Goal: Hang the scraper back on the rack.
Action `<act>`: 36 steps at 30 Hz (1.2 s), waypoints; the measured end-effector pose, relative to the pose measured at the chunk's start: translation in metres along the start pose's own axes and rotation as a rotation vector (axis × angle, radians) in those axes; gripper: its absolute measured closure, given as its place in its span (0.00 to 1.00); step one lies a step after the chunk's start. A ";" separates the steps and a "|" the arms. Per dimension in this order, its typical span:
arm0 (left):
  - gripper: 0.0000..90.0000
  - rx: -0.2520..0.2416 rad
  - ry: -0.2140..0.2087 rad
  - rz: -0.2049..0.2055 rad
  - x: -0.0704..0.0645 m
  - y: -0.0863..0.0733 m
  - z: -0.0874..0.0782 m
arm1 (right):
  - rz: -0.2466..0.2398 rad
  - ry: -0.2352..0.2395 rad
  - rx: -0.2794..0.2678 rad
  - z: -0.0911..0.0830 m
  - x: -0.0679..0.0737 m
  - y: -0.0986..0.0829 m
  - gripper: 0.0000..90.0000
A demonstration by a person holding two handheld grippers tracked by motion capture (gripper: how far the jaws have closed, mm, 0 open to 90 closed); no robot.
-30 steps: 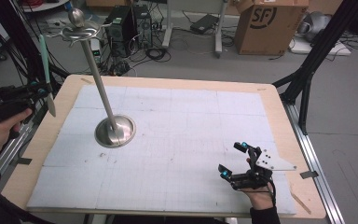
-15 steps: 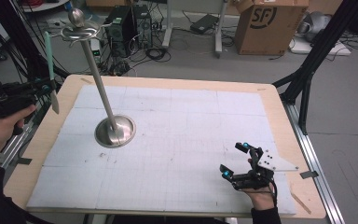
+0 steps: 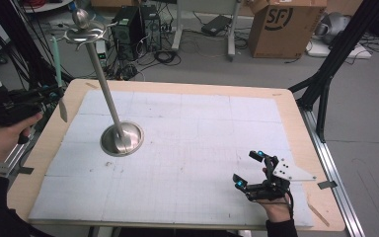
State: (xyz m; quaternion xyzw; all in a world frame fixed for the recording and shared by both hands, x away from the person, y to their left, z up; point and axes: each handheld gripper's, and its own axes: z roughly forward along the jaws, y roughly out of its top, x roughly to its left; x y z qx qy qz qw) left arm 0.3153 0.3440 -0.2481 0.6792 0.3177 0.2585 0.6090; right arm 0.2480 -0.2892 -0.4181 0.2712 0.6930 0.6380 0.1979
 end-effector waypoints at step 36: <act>0.16 -0.068 -0.101 0.068 -0.053 -0.052 -0.001 | -0.007 0.002 0.005 0.002 0.001 0.000 0.00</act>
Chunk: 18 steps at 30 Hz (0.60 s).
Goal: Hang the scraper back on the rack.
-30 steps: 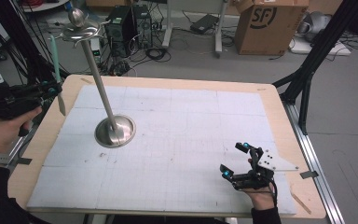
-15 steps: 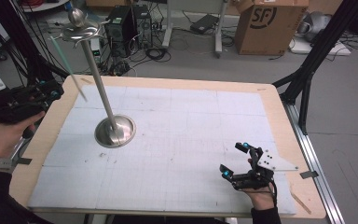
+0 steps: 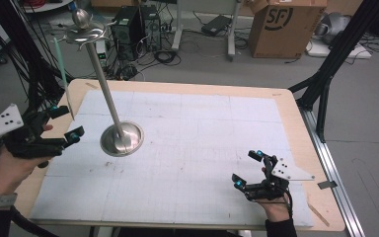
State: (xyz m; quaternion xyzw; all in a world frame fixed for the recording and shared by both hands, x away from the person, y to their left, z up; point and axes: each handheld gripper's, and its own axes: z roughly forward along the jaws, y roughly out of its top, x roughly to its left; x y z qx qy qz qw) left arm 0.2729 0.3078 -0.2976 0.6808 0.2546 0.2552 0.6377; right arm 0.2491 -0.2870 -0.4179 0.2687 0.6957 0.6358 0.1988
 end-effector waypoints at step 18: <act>0.02 0.057 -0.063 -0.030 -0.053 -0.045 0.041 | 0.000 -0.002 -0.007 -0.003 0.001 0.001 0.00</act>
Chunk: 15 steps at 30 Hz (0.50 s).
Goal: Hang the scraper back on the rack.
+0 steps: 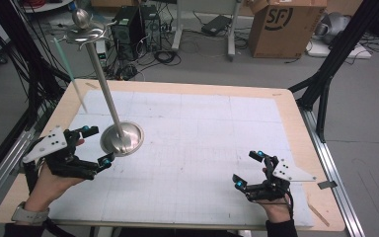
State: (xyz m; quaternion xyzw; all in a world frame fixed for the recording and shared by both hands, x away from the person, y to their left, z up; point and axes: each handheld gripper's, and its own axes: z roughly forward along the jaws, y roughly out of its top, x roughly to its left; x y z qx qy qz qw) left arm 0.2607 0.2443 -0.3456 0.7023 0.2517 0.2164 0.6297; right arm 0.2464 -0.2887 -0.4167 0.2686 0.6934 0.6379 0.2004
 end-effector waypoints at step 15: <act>0.02 0.011 0.047 0.008 -0.010 -0.050 0.015 | -0.001 0.002 0.000 0.000 0.001 0.001 0.00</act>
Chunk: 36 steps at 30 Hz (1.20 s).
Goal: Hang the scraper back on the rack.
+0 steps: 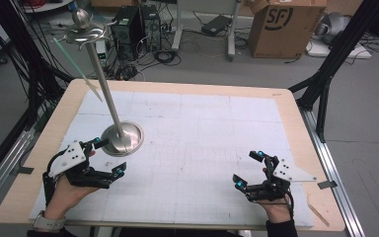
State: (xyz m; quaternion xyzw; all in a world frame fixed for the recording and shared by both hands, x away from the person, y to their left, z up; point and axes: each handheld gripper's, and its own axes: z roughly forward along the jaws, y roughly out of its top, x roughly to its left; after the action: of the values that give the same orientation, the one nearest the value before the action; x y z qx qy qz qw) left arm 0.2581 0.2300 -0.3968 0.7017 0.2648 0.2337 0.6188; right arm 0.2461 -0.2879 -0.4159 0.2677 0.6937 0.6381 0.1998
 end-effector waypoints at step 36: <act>0.02 -0.027 0.039 -0.052 -0.006 -0.033 -0.012 | 0.002 0.005 0.027 0.003 0.002 -0.007 0.00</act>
State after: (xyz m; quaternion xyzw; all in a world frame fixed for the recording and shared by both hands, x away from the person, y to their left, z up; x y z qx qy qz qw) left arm 0.2424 0.2381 -0.4284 0.6814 0.2921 0.2347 0.6287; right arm 0.2451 -0.2845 -0.4228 0.2694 0.7026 0.6296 0.1936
